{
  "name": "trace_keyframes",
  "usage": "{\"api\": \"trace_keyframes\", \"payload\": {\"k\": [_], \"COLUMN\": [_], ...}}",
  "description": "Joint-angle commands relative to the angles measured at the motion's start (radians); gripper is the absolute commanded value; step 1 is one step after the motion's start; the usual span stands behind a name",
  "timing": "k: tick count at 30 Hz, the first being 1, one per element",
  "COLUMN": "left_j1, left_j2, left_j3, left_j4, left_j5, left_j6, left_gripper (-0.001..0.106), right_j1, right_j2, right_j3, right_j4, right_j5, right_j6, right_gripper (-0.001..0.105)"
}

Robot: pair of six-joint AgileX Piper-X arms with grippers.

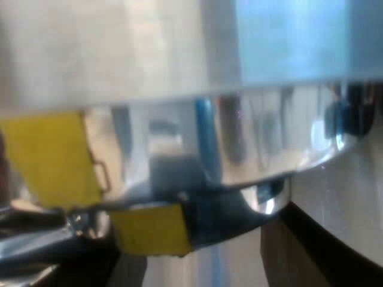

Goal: Put the handle in the coffee machine

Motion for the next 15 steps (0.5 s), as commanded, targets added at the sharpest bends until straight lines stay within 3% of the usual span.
{"api": "trace_keyframes", "payload": {"k": [1,5,8,11,13,15], "left_j1": [0.021,0.062,0.092,0.101,0.101,0.101], "left_j2": [-0.031,-0.042,-0.057,-0.062,-0.062,-0.062], "left_j3": [-0.031,-0.060,-0.072,-0.082,-0.082,-0.082], "left_j4": [0.025,0.051,0.061,0.065,0.065,0.061], "left_j5": [0.019,0.019,0.019,-0.002,-0.029,-0.043], "left_j6": [-0.008,-0.014,-0.011,-0.011,-0.011,-0.011], "left_gripper": [0.077,0.074,0.065,0.042,0.013,0.001], "right_j1": [-0.004,-0.004,-0.004,-0.004,-0.004,-0.004], "right_j2": [-0.031,-0.031,-0.031,-0.031,-0.031,-0.031], "right_j3": [-0.014,-0.014,-0.014,-0.014,-0.014,-0.014], "right_j4": [-0.100,-0.100,-0.100,-0.100,-0.100,-0.100], "right_j5": [0.013,0.013,0.013,0.013,0.013,0.013], "right_j6": [0.005,0.005,0.005,0.005,0.005,0.005], "right_gripper": [0.047,0.047,0.047,0.047,0.047,0.047]}}
